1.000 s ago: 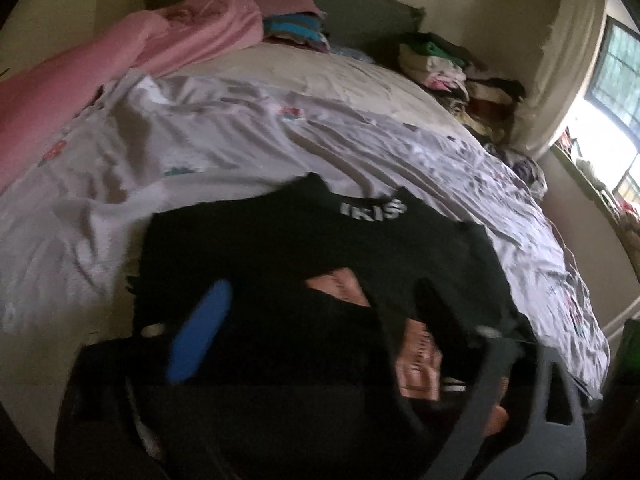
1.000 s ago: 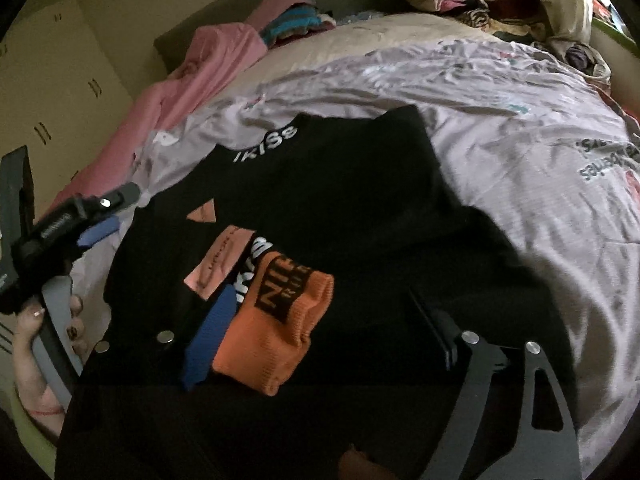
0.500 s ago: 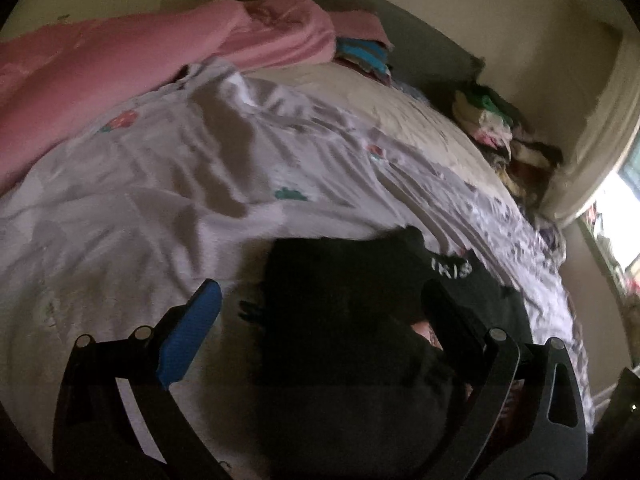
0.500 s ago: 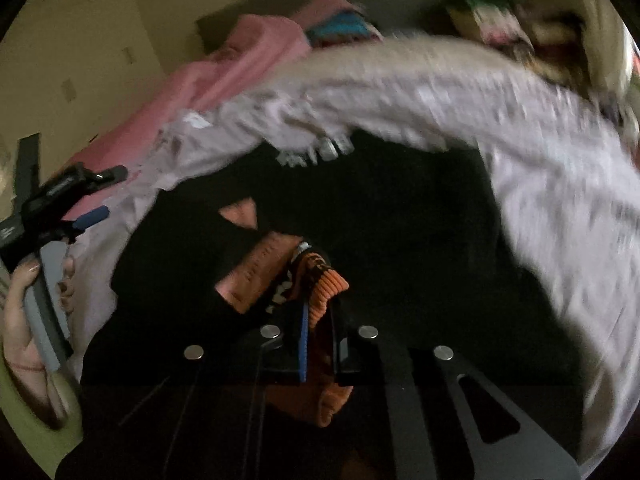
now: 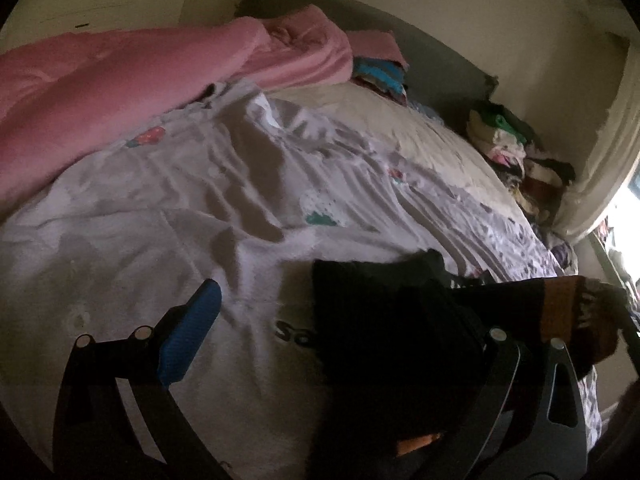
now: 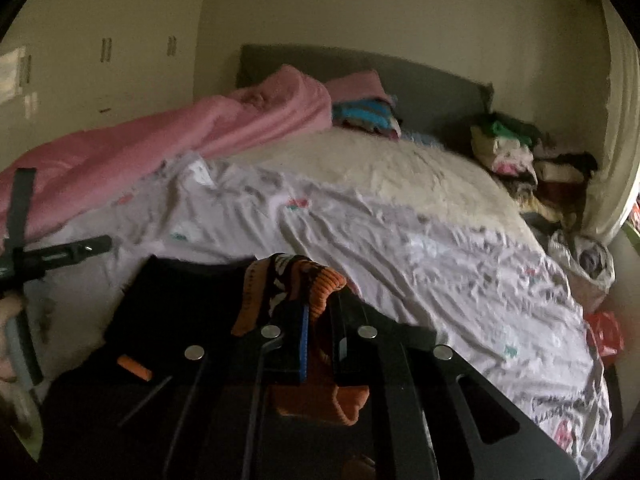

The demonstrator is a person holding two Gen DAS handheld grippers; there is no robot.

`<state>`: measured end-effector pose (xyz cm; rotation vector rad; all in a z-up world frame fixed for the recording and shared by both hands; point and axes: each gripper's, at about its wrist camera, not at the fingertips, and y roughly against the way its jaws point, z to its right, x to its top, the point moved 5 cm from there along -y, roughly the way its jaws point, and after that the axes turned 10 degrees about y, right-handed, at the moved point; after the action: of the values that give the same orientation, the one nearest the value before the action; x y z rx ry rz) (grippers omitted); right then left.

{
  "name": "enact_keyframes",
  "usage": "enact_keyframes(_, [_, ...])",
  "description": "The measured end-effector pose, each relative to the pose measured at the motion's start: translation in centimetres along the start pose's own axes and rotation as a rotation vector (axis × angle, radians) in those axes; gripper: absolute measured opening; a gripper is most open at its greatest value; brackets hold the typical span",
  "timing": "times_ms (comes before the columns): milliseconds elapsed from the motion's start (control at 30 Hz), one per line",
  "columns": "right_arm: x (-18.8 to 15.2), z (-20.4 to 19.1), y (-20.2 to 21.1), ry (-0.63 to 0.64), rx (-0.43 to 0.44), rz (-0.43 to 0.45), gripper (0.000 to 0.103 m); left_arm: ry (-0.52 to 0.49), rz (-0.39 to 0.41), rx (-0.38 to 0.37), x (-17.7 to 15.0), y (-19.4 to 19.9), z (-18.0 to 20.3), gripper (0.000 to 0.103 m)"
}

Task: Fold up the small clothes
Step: 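Open the left gripper and withdraw it from the folded sleeve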

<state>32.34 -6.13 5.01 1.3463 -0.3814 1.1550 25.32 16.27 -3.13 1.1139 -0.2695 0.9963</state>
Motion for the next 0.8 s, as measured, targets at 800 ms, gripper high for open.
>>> enact_keyframes(800, [-8.3,1.7,-4.4,-0.131,-0.039,-0.207,0.008,-0.26,-0.103,-0.051,-6.5,-2.8,7.9,0.093])
